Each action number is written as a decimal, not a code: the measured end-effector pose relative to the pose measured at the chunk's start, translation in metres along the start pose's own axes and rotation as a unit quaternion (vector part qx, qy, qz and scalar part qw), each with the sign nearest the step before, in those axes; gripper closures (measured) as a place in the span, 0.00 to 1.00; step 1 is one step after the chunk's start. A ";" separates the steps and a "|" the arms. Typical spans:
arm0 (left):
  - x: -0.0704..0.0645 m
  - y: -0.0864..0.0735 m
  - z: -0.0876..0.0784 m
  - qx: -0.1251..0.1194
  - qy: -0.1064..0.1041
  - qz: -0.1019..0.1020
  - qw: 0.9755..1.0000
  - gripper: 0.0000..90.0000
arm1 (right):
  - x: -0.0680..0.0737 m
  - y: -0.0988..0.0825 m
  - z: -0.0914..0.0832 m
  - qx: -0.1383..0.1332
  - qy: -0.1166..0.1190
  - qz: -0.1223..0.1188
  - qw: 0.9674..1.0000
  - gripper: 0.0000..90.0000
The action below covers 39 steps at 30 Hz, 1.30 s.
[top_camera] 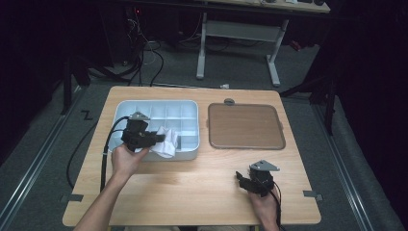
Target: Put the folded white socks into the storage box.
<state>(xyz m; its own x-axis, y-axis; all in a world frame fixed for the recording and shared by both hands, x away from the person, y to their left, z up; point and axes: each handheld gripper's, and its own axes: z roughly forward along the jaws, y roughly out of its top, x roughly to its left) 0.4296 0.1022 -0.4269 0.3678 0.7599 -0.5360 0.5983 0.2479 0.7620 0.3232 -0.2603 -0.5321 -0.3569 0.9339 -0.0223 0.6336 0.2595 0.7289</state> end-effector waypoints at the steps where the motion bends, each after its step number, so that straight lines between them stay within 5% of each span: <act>1: 0.002 0.001 -0.001 -0.003 0.000 -0.004 1.000 0.81 | 0.000 0.000 0.000 0.000 0.000 -0.001 1.000 0.42; 11: 0.015 0.002 -0.001 -0.009 0.009 -0.027 1.000 0.81 | 0.000 0.000 0.000 0.000 0.000 0.000 1.000 0.42; 19: 0.022 0.002 0.004 -0.004 0.024 -0.020 1.000 0.82 | 0.000 0.000 0.000 0.000 0.000 0.000 1.000 0.42; 30: 0.030 -0.003 0.017 0.011 0.057 -0.003 0.998 0.82 | 0.000 0.000 0.000 0.000 0.000 0.000 1.000 0.42; 39: 0.032 -0.009 0.021 0.023 0.085 0.033 0.996 0.82 | 0.000 0.000 0.000 0.000 0.000 -0.001 1.000 0.43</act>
<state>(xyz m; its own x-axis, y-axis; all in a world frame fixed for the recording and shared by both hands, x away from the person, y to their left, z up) 0.4506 0.1112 -0.4586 0.2845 0.8655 -0.4122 0.6103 0.1681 0.7741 0.3238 -0.2601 -0.5321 -0.3583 0.9333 -0.0225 0.6328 0.2605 0.7292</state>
